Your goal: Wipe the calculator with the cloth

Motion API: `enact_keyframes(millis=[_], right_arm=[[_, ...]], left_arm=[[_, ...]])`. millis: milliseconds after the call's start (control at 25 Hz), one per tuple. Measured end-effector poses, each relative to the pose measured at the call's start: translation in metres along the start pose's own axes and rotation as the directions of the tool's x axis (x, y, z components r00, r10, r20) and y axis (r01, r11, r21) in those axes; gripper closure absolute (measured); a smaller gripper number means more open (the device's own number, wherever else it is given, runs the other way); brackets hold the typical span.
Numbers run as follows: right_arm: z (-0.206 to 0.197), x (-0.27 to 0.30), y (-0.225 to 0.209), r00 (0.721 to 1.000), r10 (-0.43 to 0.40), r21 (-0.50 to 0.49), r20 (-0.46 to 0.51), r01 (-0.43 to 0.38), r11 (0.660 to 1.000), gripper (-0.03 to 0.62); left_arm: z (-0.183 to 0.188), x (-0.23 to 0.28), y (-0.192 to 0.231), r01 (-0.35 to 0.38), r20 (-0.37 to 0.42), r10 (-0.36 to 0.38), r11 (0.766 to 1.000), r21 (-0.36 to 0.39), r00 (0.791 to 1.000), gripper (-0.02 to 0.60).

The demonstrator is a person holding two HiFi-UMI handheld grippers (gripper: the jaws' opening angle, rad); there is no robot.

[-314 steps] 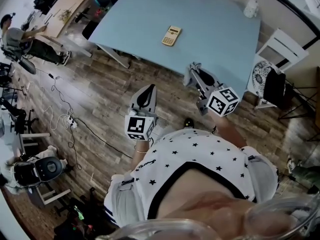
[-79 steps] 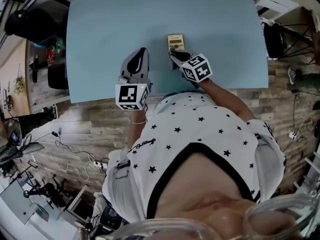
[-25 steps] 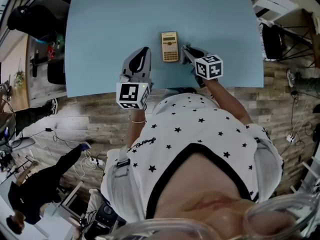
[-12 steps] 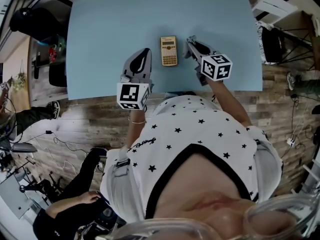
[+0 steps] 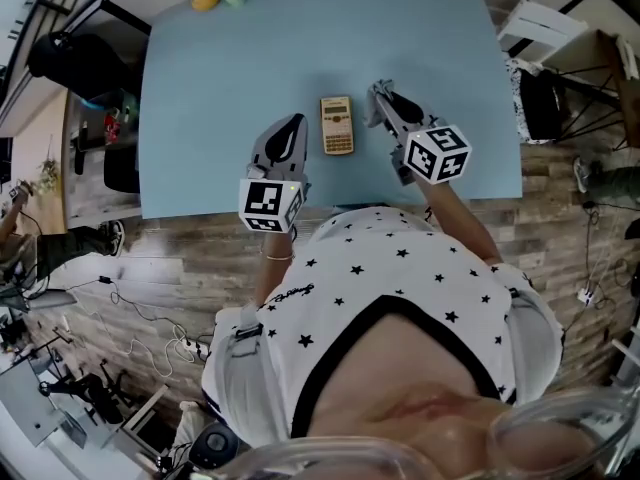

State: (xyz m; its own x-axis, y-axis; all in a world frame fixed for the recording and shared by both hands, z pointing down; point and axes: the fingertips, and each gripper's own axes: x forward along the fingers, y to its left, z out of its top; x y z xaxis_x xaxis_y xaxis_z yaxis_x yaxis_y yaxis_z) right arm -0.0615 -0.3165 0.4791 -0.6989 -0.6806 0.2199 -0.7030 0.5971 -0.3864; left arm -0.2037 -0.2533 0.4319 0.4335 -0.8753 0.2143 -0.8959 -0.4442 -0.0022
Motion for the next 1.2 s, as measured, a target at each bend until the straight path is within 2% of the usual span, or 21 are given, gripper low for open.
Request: enact_keyframes(millis=[160, 440, 680, 1200], right_arm=[[0.011, -0.004, 0.005, 1.0, 0.002, -0.056, 0.024, -0.001, 0.998, 0.548], [0.021, -0.007, 0.012, 0.999, 0.022, -0.067, 0.05, -0.019, 0.998, 0.548], [0.026, -0.011, 0.014, 0.997, 0.0, -0.099, 0.072, 0.007, 0.995, 0.549], [0.024, -0.01, 0.015, 0.998, -0.003, -0.087, 0.066, 0.008, 0.996, 0.551]], left_arm=[[0.002, 0.001, -0.001, 0.004, 0.004, -0.004, 1.0, 0.006, 1.0, 0.551], [0.003, 0.004, -0.001, 0.012, 0.006, -0.012, 1.0, 0.009, 1.0, 0.551], [0.003, 0.002, -0.001, 0.014, 0.006, -0.014, 1.0, 0.007, 1.0, 0.551], [0.002, 0.004, -0.001, 0.022, -0.001, -0.022, 1.0, 0.003, 1.0, 0.551]])
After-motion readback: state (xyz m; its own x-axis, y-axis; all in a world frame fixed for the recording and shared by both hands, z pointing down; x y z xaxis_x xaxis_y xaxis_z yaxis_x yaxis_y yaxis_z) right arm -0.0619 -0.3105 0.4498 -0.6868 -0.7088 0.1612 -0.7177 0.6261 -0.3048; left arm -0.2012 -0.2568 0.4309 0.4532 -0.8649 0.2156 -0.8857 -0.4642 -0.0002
